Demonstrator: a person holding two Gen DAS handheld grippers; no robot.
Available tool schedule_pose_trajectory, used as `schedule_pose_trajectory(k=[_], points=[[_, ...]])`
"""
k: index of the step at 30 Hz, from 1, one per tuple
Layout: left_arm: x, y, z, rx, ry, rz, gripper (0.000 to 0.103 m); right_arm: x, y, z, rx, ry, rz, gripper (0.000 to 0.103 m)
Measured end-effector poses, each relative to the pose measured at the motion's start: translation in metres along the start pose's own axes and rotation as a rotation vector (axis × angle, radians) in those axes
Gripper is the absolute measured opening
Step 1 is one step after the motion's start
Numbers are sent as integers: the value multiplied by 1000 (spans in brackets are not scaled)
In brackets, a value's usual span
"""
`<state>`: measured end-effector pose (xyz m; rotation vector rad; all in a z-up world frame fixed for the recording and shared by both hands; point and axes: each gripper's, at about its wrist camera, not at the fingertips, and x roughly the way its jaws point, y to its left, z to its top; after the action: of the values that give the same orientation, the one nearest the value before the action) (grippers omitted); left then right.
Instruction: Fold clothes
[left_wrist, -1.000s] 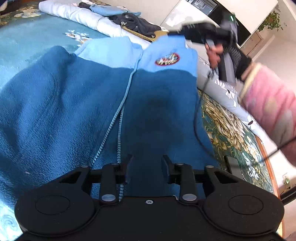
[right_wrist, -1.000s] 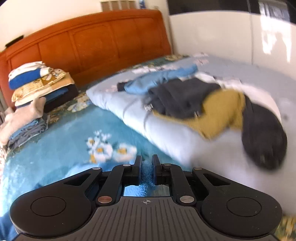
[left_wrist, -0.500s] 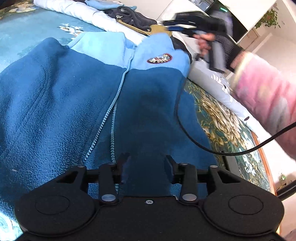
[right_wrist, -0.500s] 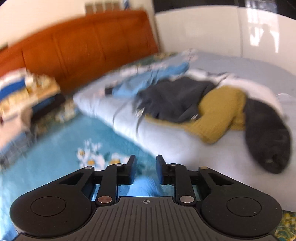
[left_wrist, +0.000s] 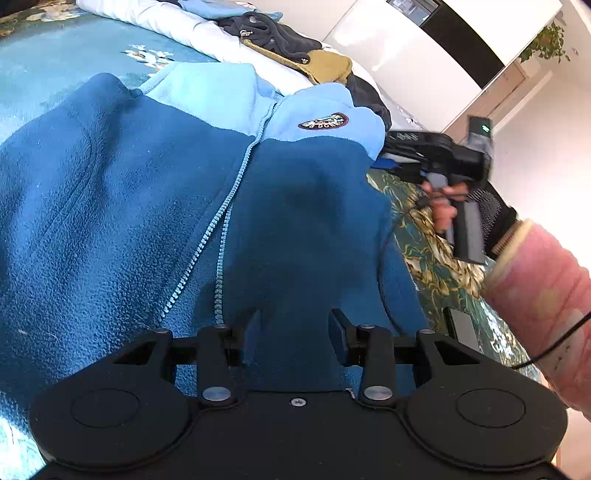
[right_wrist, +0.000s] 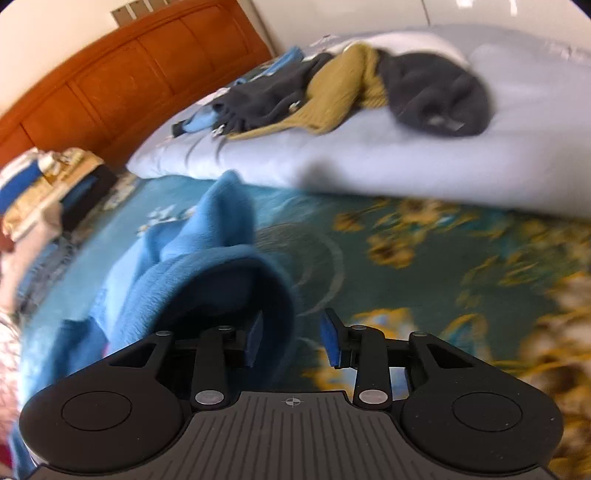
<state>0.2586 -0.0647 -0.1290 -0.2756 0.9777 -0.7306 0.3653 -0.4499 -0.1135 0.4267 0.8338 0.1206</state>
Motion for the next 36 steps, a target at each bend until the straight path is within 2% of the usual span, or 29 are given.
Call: schedule_pose_trajectory(k=[1, 4, 7, 9, 12, 15, 19, 22, 26, 30, 32, 36], points=[[0, -1, 0, -1, 0, 3, 38, 8, 4, 2, 2, 3, -2, 33], [2, -1, 1, -6, 0, 9, 38, 19, 14, 9, 5, -61, -33, 33], [6, -2, 2, -5, 2, 10, 38, 13, 10, 19, 81, -164, -12, 33], [8, -1, 3, -3, 4, 10, 38, 9, 7, 22, 105, -199, -12, 36], [7, 1, 0, 0, 4, 5, 38, 15, 2, 18, 108, -151, -69, 37], [7, 3, 0, 2, 3, -3, 38, 7, -3, 13, 108, -117, -54, 36], [9, 5, 1, 2, -3, -23, 38, -44, -4, 5, 53, -170, -13, 37], [14, 7, 2, -2, -5, -49, 37, -70, 3, 20, 6, -215, 1, 39], [19, 7, 5, -9, -3, -71, 36, -45, 25, 55, -3, -124, 40, 40], [13, 12, 4, -33, -11, -65, 34, 5, 45, 79, 19, 33, -23, 39], [11, 14, 4, -26, -17, -61, 33, 17, 53, 83, -2, 73, -43, 39], [15, 15, 6, -20, -12, -82, 33, 27, 60, 82, -7, 95, -55, 38]])
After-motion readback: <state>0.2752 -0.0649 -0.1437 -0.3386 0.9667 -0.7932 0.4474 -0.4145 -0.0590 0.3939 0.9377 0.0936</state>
